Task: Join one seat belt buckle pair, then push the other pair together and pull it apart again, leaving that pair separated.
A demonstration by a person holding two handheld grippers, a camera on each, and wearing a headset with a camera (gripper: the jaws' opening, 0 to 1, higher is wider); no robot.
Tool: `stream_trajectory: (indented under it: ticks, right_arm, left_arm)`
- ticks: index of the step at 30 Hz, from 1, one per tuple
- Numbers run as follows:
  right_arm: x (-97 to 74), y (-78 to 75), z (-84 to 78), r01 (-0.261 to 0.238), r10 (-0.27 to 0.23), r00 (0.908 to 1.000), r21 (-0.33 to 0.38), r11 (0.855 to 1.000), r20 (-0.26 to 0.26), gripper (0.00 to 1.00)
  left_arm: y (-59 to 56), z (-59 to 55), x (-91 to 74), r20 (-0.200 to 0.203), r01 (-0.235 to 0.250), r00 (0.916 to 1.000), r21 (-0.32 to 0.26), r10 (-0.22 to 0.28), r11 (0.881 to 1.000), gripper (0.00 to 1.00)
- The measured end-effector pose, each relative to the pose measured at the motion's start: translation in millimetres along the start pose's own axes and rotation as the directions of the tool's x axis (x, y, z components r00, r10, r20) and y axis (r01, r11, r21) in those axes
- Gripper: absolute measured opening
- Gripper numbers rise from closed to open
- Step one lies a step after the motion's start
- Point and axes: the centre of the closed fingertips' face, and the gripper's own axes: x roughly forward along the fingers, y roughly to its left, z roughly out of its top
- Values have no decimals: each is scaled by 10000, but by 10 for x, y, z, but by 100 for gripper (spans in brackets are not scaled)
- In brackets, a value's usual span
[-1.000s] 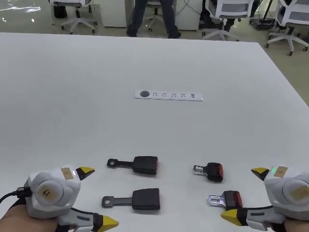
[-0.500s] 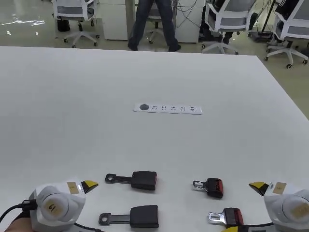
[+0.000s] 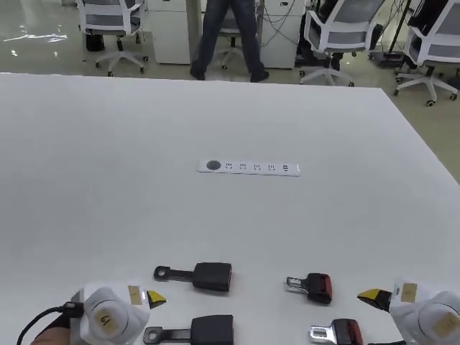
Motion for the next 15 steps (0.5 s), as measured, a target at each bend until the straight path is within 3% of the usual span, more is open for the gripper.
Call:
stream_trajectory:
  ticks: [4,5,15]
  right_arm:
    - [72,21,-67,-410,394,9983,-357,9985,-439,54]
    - [100,19,-112,-555,509,9961,-628,9965,-727,52]
    - [250,-20,-173,-1329,1180,9852,-1193,9839,-1242,43]
  left_arm:
    - [41,-44,89,-239,86,9997,305,-79,9995,65]
    - [45,-11,90,-293,110,9995,294,-101,9995,63]
    - [-10,-25,358,-797,752,9947,1319,-650,9884,56]
